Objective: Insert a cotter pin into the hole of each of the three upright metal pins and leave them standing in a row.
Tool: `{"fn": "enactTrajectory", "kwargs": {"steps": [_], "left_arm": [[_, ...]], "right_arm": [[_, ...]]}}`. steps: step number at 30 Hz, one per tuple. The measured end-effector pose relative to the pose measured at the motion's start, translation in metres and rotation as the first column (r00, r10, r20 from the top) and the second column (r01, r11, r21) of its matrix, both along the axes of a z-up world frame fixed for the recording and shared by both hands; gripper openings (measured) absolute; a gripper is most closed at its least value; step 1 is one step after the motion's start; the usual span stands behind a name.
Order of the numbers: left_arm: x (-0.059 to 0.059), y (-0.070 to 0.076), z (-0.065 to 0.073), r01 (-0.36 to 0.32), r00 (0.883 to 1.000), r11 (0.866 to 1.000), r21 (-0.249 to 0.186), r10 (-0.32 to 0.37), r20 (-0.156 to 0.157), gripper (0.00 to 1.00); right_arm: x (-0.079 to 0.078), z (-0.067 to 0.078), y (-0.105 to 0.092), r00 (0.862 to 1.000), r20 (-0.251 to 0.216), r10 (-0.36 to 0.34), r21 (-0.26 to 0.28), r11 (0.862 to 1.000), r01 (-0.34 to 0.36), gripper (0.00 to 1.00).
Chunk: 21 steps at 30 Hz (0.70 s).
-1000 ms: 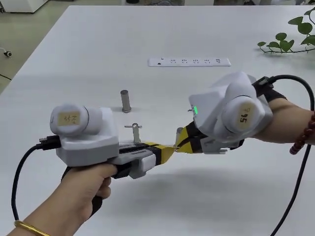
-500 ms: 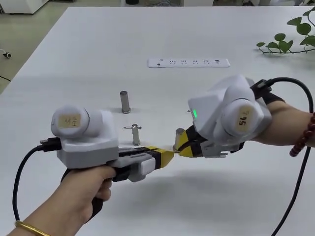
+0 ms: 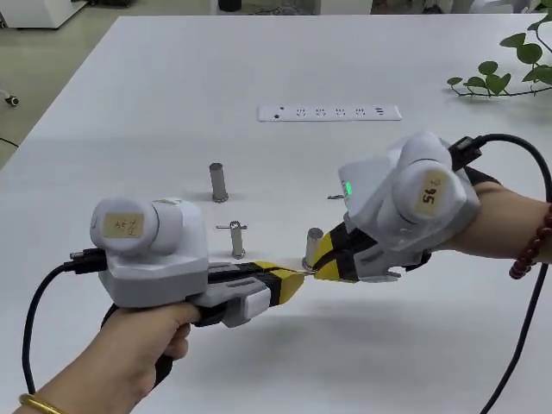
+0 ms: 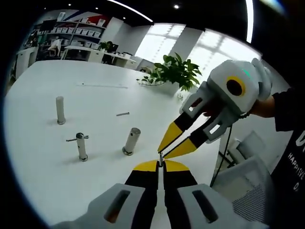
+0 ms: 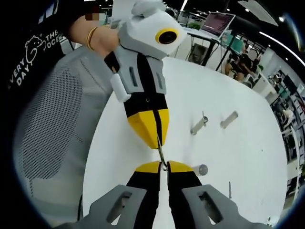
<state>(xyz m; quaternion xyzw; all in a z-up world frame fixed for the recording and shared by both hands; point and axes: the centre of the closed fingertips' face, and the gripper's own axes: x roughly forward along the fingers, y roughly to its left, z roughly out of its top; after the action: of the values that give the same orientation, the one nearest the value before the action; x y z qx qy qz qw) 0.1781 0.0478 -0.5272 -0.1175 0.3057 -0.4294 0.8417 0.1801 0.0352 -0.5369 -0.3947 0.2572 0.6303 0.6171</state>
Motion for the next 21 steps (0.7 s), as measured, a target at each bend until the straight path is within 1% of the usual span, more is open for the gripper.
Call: {"fn": "enactTrajectory", "kwargs": {"steps": [1,2,3,5,6,10,12,13,14,15,16,17,19,20,21], "left_arm": [[0.0,0.001,-0.002,0.002,1.0,1.0,0.011,-0.003,0.005,0.0],[-0.001,0.002,-0.003,0.015,1.0,1.0,0.019,-0.015,0.012,0.0],[-0.002,0.003,-0.005,0.019,1.0,0.999,0.029,-0.02,0.01,0.0],[-0.004,0.003,-0.006,0.023,1.0,0.999,0.032,-0.024,0.011,0.0],[-0.004,0.003,-0.007,0.025,1.0,0.999,0.034,-0.026,0.016,0.0],[-0.005,0.003,-0.008,0.021,1.0,0.999,0.03,-0.022,0.017,0.0],[-0.005,0.003,-0.008,0.025,0.999,0.999,0.036,-0.026,0.025,0.0],[-0.006,0.003,-0.008,0.034,0.999,0.999,0.039,-0.036,0.035,0.0],[-0.007,0.003,-0.007,0.042,0.998,0.998,0.04,-0.044,0.041,0.0],[-0.007,0.003,-0.007,0.047,0.998,0.998,0.04,-0.049,0.045,0.0],[-0.008,0.003,-0.007,0.052,0.997,0.998,0.043,-0.054,0.048,0.0],[-0.009,0.003,-0.008,0.056,0.997,0.997,0.047,-0.058,0.048,0.0],[-0.011,0.004,-0.009,0.07,0.996,0.996,0.054,-0.073,0.057,0.0],[-0.012,0.004,-0.008,0.08,0.994,0.995,0.051,-0.084,0.064,0.0],[-0.014,0.004,-0.008,0.089,0.993,0.995,0.051,-0.092,0.07,0.0]], "right_arm": [[0.0,0.0,-0.001,1.0,-0.016,-0.009,0.006,1.0,0.01,0.0],[-0.002,-0.001,-0.002,0.999,-0.048,-0.025,0.016,1.0,0.025,0.0],[0.0,0.0,-0.003,0.997,-0.063,-0.049,0.029,0.998,0.051,0.0],[0.0,0.001,-0.003,0.994,-0.09,-0.056,0.042,0.997,0.06,0.0],[0.001,0.001,-0.003,0.991,-0.108,-0.082,0.052,0.995,0.088,0.0],[0.004,-0.004,-0.008,0.984,-0.132,-0.118,0.044,0.991,0.125,0.02],[0.0,-0.006,-0.011,0.98,-0.156,-0.126,0.037,0.99,0.133,0.04],[-0.002,-0.007,-0.011,0.973,-0.185,-0.135,0.045,0.988,0.146,0.05],[-0.004,-0.007,-0.011,0.971,-0.197,-0.136,0.047,0.988,0.148,0.06],[-0.006,-0.008,-0.011,0.963,-0.226,-0.144,0.051,0.986,0.159,0.07],[-0.006,-0.008,-0.012,0.961,-0.233,-0.146,0.055,0.985,0.163,0.07],[-0.009,-0.009,-0.012,0.955,-0.258,-0.146,0.058,0.984,0.166,0.07],[-0.012,-0.009,-0.011,0.939,-0.308,-0.151,0.081,0.98,0.184,0.08],[-0.014,-0.009,-0.01,0.928,-0.341,-0.152,0.094,0.976,0.194,0.09],[-0.016,-0.009,-0.01,0.92,-0.36,-0.155,0.097,0.975,0.202,0.09]]}}
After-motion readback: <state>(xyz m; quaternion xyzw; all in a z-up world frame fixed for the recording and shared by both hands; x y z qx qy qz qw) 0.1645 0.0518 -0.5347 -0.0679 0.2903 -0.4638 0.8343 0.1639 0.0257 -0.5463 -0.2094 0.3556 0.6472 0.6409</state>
